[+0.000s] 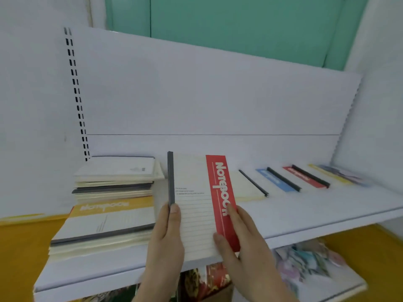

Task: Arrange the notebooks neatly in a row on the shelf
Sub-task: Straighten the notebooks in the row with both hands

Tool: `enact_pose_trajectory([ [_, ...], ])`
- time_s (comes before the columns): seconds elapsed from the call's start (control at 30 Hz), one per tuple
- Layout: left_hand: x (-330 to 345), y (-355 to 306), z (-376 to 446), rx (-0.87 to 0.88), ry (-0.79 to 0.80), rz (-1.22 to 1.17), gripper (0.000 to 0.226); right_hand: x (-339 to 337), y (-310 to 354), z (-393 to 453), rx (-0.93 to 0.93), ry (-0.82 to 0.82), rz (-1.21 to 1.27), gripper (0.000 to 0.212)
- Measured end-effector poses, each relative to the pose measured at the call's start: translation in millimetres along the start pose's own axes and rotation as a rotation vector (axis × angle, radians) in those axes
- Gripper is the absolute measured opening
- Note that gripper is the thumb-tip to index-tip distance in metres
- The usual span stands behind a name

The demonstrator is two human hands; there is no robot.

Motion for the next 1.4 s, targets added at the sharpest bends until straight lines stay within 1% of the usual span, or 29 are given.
enact_pose_trajectory([
  [0.03, 13, 2, -3, 0.013, 0.034, 0.04, 0.026, -11, -8, -5, 0.014, 0.016, -0.005, 0.077],
  [0.07, 27, 4, -5, 0.05, 0.079, 0.087, 0.025, -22, -16, -11, 0.021, 0.034, -0.004, 0.081],
  [0.13, 54, 11, -11, 0.106, 0.117, 0.144, 0.033, -45, -31, -22, 0.033, 0.068, -0.03, 0.089],
  [0.2, 80, 20, -13, 0.122, 0.127, 0.153, 0.043, -70, -49, -30, 0.059, 0.084, -0.064, 0.096],
  [0.3, 126, 34, -22, 0.154, 0.161, 0.214, 0.045, -108, -79, -43, 0.115, 0.123, -0.114, 0.103],
  [0.4, 177, 49, -35, 0.206, 0.143, 0.258, 0.044, -149, -114, -59, 0.189, 0.121, -0.163, 0.1],
  [0.5, 233, 63, -48, 0.22, 0.12, 0.332, 0.043, -189, -155, -74, 0.197, 0.093, -0.252, 0.099],
  [0.6, 286, 79, -50, 0.279, 0.097, 0.447, 0.041, -223, -198, -85, 0.185, 0.045, -0.332, 0.096],
  [0.7, 327, 94, -46, 0.322, 0.117, 0.601, 0.039, -247, -240, -89, 0.206, 0.04, -0.371, 0.092],
  [0.8, 357, 109, -35, 0.379, 0.211, 0.805, 0.04, -261, -279, -81, 0.209, 0.047, -0.431, 0.09],
  [0.83, 366, 112, -31, 0.409, 0.257, 0.883, 0.046, -263, -292, -76, 0.209, 0.053, -0.445, 0.09],
  [0.87, 373, 116, -26, 0.434, 0.307, 0.96, 0.058, -264, -306, -70, 0.211, 0.057, -0.455, 0.09],
  [0.93, 386, 123, -11, 0.446, 0.378, 1.157, 0.091, -265, -334, -56, 0.212, 0.055, -0.467, 0.092],
  [0.97, 392, 125, -2, 0.444, 0.387, 1.283, 0.102, -265, -348, -49, 0.211, 0.059, -0.469, 0.093],
  [1.0, 398, 126, 8, 0.456, 0.385, 1.386, 0.105, -264, -361, -40, 0.207, 0.064, -0.466, 0.092],
  [1.07, 409, 129, 32, 0.487, 0.375, 1.472, 0.102, -261, -385, -22, 0.186, 0.082, -0.46, 0.091],
  [1.17, 427, 137, 69, 0.501, 0.371, 1.495, 0.096, -256, -417, 8, 0.131, 0.103, -0.485, 0.091],
  [1.3, 448, 145, 111, 0.508, 0.326, 1.543, 0.085, -253, -450, 49, 0.032, 0.12, -0.504, 0.089],
  [1.4, 457, 152, 139, 0.449, 0.323, 1.51, 0.074, -243, -474, 74, -0.047, 0.132, -0.468, 0.088],
])
Point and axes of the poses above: each hand's wrist, its own z-axis towards the middle knuckle, its own x-axis out of the palm, y = z × x, the point moved 3 cm from there along z, towards the middle knuckle, and after that the axes turned 12 degrees about -x, right-handed, at the moved point
